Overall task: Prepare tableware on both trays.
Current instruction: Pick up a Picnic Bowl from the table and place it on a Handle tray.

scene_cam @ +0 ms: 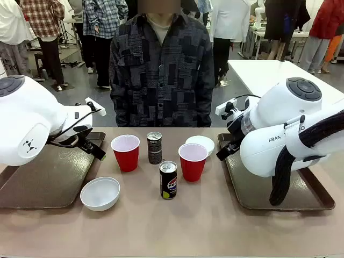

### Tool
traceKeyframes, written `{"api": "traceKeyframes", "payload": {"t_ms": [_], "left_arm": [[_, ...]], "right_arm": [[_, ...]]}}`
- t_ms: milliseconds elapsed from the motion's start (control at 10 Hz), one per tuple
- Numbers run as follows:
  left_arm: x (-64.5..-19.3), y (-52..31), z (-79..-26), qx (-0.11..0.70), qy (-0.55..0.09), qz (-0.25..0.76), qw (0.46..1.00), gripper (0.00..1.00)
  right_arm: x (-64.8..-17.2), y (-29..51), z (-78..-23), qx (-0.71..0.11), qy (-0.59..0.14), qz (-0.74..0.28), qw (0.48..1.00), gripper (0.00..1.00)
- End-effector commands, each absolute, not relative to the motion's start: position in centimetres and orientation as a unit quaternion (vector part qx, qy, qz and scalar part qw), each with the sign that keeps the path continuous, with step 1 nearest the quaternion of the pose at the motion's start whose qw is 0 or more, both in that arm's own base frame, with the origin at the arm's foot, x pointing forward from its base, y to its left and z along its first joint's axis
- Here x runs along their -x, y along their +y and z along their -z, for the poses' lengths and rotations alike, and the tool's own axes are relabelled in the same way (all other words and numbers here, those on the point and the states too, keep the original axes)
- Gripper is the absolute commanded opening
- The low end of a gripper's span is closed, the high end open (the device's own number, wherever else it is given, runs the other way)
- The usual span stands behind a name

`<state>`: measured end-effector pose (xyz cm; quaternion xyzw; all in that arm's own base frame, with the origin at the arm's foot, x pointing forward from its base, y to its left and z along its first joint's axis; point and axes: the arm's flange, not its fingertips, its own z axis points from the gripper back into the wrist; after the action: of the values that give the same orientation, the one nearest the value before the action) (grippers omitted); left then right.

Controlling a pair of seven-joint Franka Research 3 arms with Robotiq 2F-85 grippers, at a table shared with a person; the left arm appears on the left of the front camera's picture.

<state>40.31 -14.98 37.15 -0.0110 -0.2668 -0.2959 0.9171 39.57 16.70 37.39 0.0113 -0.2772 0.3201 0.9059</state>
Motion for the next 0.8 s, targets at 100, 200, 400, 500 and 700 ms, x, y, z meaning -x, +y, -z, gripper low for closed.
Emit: {"api": "traceKeyframes", "payload": {"t_ms": [100,200,400,500,700], "left_arm": [[-40.31,-14.99,-37.15,0.011,-0.267,0.296,0.917,1.00],[-40.31,-14.99,-37.15,0.011,-0.267,0.296,0.917,1.00],[-40.31,-14.99,-37.15,0.011,-0.267,0.296,0.917,1.00],[-40.31,-14.99,-37.15,0.011,-0.267,0.296,0.917,1.00],[-40.31,-14.99,-37.15,0.011,-0.267,0.296,0.917,1.00]], "right_arm": [[-39.57,16.70,-37.39,-0.011,-0.277,-0.320,0.906,1.00],[-39.57,16.70,-37.39,-0.011,-0.277,-0.320,0.906,1.00],[-39.57,16.70,-37.39,-0.011,-0.277,-0.320,0.906,1.00],[-39.57,16.70,-37.39,-0.011,-0.277,-0.320,0.906,1.00],[-39.57,16.70,-37.39,-0.011,-0.277,-0.320,0.906,1.00]]}}
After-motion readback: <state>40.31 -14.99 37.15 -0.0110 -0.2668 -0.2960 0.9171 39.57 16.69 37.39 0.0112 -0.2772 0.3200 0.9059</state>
